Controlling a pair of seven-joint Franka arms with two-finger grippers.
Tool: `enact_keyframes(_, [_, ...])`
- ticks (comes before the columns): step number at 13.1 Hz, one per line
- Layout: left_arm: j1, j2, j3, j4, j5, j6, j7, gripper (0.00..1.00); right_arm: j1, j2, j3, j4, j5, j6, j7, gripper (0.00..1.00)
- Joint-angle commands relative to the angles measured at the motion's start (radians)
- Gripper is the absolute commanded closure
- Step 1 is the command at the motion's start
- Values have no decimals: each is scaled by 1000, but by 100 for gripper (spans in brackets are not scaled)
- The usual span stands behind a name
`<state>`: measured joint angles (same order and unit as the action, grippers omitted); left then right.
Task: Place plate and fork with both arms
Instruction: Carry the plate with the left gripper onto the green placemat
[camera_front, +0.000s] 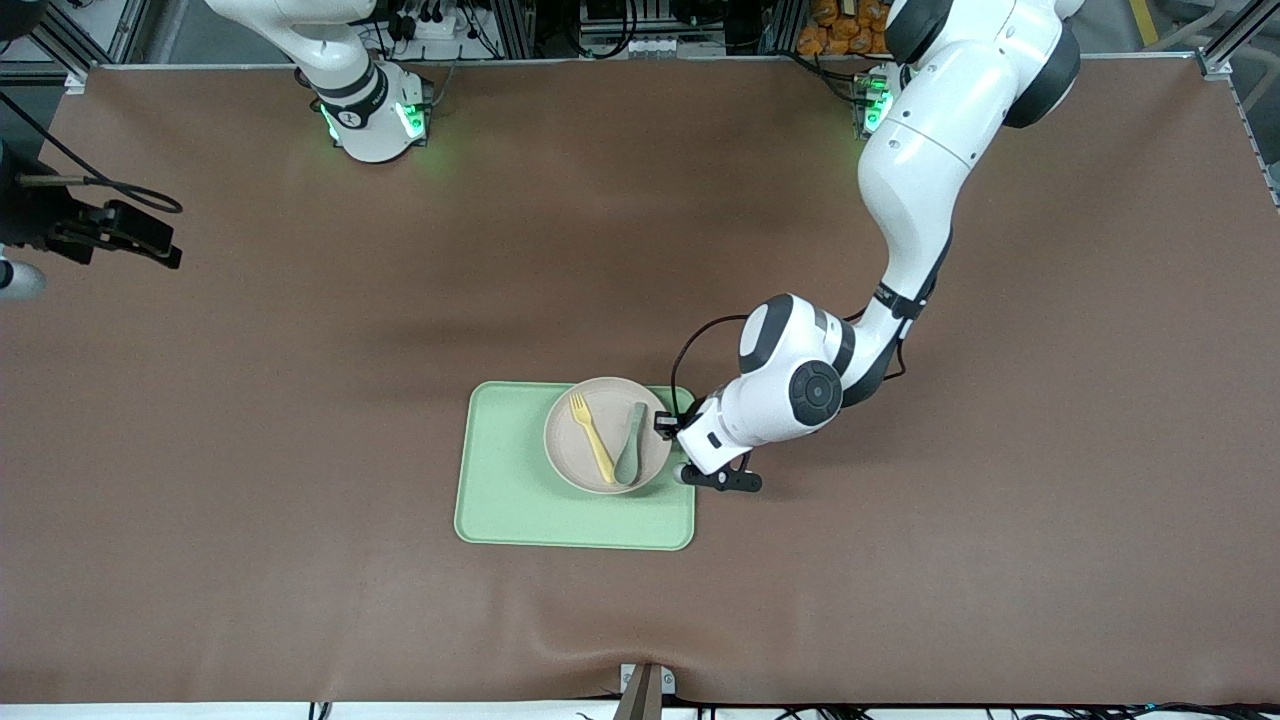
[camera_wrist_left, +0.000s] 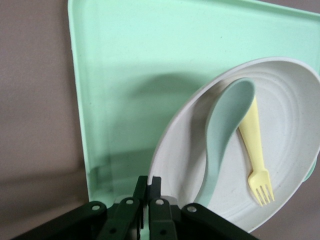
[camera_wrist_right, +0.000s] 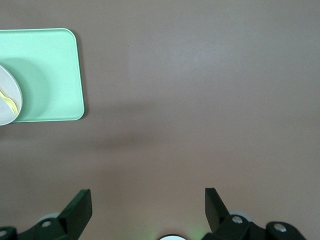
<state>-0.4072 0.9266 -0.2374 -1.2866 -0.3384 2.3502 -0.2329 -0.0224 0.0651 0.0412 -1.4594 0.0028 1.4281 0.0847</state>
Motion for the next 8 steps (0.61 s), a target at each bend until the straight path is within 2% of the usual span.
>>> enact_keyframes(1, [-18, 20, 6, 36, -22, 40, 21, 100, -1, 45, -3, 19, 3, 15, -9, 0])
enact_keyframes(2, [-24, 34, 4, 39, -22, 72, 20, 100, 2, 47, -3, 19, -9, 18, -10, 0])
enact_keyframes(4, [-47, 58, 6, 39, -22, 147, 7, 100, 1, 116, -3, 17, 6, 49, -6, 0])
enact_keyframes(8, [-48, 69, 7, 39, -22, 158, 9, 100, 6, 146, -1, 14, 11, 69, -6, 0])
